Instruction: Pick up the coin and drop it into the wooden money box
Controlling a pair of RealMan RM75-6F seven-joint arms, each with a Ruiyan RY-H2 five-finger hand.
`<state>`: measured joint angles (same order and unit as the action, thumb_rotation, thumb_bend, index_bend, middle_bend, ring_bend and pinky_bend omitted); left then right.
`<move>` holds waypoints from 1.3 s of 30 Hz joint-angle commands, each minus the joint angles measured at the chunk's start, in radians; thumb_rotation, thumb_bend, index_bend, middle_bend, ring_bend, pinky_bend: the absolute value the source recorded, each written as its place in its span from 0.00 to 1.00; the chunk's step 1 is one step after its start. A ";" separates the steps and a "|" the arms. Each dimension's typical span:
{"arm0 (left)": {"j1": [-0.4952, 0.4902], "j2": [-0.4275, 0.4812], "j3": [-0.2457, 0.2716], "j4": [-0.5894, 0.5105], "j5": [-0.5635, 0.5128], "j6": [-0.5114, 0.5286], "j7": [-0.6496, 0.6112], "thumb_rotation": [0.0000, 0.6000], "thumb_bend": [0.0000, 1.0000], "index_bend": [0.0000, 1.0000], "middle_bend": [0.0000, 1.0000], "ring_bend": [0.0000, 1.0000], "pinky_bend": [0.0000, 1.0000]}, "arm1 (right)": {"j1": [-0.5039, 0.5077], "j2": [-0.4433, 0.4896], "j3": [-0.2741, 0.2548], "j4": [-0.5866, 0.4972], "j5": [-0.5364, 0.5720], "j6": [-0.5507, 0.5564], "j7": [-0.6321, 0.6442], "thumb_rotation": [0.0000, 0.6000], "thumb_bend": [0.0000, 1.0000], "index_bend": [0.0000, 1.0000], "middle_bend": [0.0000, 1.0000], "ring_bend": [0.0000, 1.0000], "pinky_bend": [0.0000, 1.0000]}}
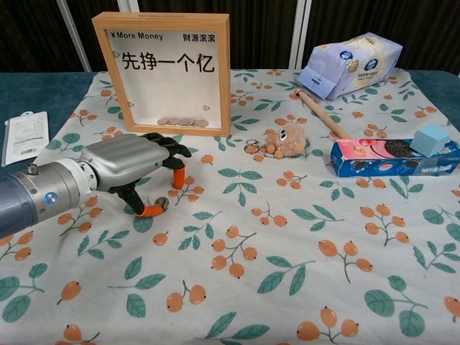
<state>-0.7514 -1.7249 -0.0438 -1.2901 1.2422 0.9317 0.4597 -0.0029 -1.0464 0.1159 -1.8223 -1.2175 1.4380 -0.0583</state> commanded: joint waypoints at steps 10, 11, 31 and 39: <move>-0.014 0.010 -0.023 -0.009 -0.014 -0.011 0.047 1.00 0.06 0.40 0.07 0.00 0.00 | 0.005 0.005 -0.005 -0.003 0.009 -0.020 -0.004 1.00 0.37 0.13 0.05 0.02 0.00; -0.015 0.013 -0.023 -0.013 -0.020 -0.017 0.056 1.00 0.06 0.40 0.07 0.00 0.00 | 0.006 0.006 -0.006 -0.004 0.011 -0.022 -0.004 1.00 0.37 0.13 0.05 0.02 0.00; -0.021 0.034 -0.010 -0.060 -0.106 -0.050 0.155 1.00 0.06 0.52 0.07 0.00 0.00 | 0.007 0.008 0.001 -0.004 0.020 -0.019 0.002 1.00 0.37 0.13 0.05 0.02 0.00; -0.020 0.039 -0.010 -0.073 -0.127 -0.042 0.173 1.00 0.07 0.57 0.08 0.00 0.00 | 0.007 0.006 0.002 -0.003 0.021 -0.016 0.004 1.00 0.37 0.13 0.05 0.02 0.00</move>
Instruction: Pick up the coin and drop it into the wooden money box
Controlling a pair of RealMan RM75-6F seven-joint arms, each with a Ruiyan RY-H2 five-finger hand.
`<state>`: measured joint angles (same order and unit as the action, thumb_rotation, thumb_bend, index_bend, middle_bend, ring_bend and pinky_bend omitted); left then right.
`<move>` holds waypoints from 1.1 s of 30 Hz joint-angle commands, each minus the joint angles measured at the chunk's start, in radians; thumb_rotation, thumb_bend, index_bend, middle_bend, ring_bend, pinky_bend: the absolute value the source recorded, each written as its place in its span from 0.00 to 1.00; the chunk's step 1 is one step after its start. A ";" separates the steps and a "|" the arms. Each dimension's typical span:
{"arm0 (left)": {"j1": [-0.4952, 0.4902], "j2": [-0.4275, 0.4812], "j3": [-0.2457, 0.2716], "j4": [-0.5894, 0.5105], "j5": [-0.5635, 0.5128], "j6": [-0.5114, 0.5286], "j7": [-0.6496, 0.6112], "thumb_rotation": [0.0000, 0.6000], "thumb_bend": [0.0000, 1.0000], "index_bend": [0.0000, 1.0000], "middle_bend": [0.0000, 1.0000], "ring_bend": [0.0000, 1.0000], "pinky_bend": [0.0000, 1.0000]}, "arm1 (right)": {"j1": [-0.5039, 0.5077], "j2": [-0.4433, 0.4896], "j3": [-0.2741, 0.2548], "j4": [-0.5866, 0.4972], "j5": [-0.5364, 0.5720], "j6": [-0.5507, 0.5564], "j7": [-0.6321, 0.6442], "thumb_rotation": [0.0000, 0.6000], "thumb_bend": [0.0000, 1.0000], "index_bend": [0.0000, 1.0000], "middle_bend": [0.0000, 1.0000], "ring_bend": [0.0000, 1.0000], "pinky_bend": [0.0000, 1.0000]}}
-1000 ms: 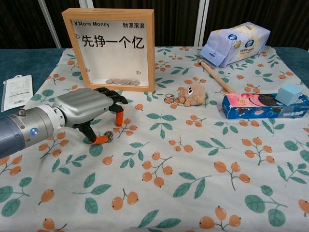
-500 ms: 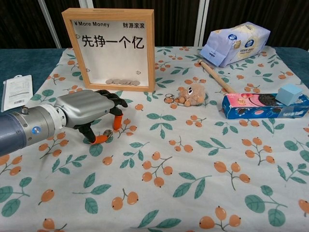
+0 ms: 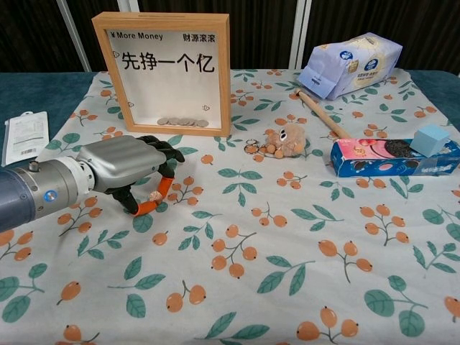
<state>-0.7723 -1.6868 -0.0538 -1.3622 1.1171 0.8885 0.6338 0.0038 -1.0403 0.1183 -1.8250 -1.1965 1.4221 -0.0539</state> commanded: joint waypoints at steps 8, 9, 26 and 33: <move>0.004 0.004 -0.002 0.003 -0.005 0.003 -0.022 1.00 0.32 0.62 0.09 0.00 0.00 | 0.000 -0.001 0.000 0.000 0.001 0.000 0.003 1.00 0.37 0.13 0.05 0.02 0.00; 0.003 0.004 -0.001 0.002 -0.008 0.001 -0.022 1.00 0.37 0.63 0.09 0.00 0.00 | 0.000 -0.001 0.000 0.000 0.001 0.000 0.003 1.00 0.37 0.13 0.05 0.02 0.00; -0.006 0.015 -0.038 -0.039 -0.083 0.010 -0.027 1.00 0.62 0.66 0.11 0.00 0.00 | 0.000 -0.002 -0.002 -0.002 -0.001 -0.002 0.006 1.00 0.37 0.13 0.05 0.02 0.00; -0.032 0.135 -0.075 -0.191 -0.033 0.042 -0.014 1.00 0.62 0.66 0.12 0.00 0.00 | 0.001 -0.002 -0.002 -0.004 0.003 -0.005 0.004 1.00 0.37 0.13 0.05 0.02 0.00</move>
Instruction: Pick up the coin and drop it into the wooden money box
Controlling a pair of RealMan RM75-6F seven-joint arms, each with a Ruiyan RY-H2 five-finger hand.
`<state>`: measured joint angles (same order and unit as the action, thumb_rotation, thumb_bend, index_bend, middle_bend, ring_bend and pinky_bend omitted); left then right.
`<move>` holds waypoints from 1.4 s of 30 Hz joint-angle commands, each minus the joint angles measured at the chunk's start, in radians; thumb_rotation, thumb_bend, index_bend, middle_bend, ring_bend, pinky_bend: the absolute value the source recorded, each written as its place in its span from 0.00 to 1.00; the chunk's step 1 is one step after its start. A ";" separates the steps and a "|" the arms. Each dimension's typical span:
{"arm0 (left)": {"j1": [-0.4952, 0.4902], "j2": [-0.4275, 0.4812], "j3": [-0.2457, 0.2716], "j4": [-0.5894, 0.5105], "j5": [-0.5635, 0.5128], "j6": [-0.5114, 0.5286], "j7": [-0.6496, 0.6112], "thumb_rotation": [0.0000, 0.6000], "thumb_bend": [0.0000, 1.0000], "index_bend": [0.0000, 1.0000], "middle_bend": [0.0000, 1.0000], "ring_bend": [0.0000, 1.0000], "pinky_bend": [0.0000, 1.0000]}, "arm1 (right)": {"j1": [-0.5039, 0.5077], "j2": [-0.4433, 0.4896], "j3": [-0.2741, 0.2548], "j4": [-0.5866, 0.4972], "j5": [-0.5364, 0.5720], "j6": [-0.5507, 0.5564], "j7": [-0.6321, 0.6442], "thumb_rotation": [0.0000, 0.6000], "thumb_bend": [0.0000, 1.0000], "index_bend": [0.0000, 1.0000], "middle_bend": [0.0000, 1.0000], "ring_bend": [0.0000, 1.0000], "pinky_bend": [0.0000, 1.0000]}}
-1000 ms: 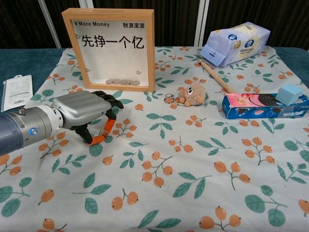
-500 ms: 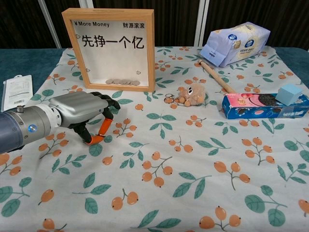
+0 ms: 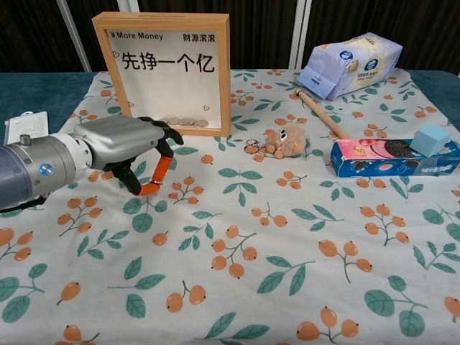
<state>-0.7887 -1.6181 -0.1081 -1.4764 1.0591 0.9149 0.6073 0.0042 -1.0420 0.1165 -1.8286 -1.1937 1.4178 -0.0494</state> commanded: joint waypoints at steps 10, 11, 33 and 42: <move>-0.110 0.427 -0.178 -0.436 -0.128 -0.061 0.010 1.00 0.62 0.66 0.13 0.00 0.00 | 0.000 -0.002 0.000 -0.003 0.001 0.004 -0.008 1.00 0.37 0.13 0.05 0.02 0.00; -0.127 0.475 -0.205 -0.466 -0.179 -0.088 -0.012 1.00 0.62 0.66 0.13 0.00 0.00 | 0.000 -0.003 0.000 -0.003 0.000 0.006 -0.010 1.00 0.37 0.13 0.05 0.02 0.00; -0.659 0.729 -0.028 -0.065 -0.837 -0.593 -0.143 1.00 0.72 0.67 0.15 0.00 0.00 | -0.002 -0.010 0.001 0.001 -0.005 0.022 -0.030 1.00 0.37 0.13 0.05 0.02 0.00; -0.704 0.638 0.070 0.060 -0.792 -0.612 -0.222 1.00 0.71 0.64 0.15 0.00 0.00 | -0.005 -0.015 0.003 -0.003 0.000 0.029 -0.035 1.00 0.37 0.13 0.05 0.02 0.00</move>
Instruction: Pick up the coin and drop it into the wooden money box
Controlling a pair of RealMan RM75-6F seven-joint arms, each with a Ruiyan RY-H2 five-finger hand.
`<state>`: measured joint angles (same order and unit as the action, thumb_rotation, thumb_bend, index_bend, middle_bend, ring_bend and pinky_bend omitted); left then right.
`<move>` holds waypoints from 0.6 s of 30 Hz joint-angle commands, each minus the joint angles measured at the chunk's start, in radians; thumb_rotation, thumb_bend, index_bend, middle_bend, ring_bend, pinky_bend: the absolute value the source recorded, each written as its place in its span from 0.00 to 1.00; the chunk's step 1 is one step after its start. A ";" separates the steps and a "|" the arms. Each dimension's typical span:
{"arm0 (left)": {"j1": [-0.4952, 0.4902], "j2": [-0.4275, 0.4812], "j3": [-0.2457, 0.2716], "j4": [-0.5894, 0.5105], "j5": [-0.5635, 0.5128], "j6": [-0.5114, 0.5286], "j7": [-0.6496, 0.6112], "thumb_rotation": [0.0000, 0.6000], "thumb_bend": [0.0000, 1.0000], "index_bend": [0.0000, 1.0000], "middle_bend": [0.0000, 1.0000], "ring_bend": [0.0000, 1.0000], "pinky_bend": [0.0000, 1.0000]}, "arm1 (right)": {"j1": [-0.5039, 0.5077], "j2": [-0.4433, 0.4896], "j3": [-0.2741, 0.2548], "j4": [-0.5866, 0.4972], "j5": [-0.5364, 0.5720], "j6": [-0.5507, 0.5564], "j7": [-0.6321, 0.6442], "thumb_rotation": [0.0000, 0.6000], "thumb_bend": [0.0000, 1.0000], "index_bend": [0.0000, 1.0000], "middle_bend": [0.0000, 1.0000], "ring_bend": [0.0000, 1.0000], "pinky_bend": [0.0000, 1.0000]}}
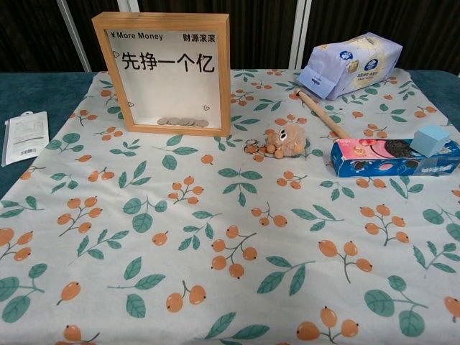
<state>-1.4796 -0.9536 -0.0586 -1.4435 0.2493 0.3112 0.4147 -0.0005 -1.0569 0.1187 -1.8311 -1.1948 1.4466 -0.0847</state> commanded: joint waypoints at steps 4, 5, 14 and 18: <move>-0.024 -0.059 0.040 0.068 0.039 -0.017 -0.057 1.00 0.71 0.63 0.15 0.00 0.00 | -0.001 -0.001 0.002 -0.002 0.006 0.000 0.000 1.00 0.37 0.13 0.05 0.02 0.00; -0.028 -0.073 0.047 0.084 0.050 -0.013 -0.062 1.00 0.71 0.63 0.15 0.00 0.00 | -0.001 -0.001 0.003 -0.004 0.011 -0.002 0.002 1.00 0.37 0.13 0.05 0.02 0.00; -0.030 -0.161 0.054 0.196 0.124 -0.009 -0.154 1.00 0.68 0.61 0.15 0.00 0.00 | -0.001 0.000 0.005 -0.006 0.016 -0.001 -0.004 1.00 0.37 0.13 0.05 0.02 0.00; -0.030 -0.190 0.067 0.234 0.145 -0.012 -0.187 1.00 0.67 0.60 0.15 0.00 0.00 | -0.001 -0.001 0.005 -0.005 0.017 -0.001 -0.005 1.00 0.37 0.13 0.05 0.02 0.00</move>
<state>-1.5095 -1.1361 0.0033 -1.2167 0.3870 0.3003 0.2362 -0.0013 -1.0576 0.1239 -1.8359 -1.1779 1.4452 -0.0896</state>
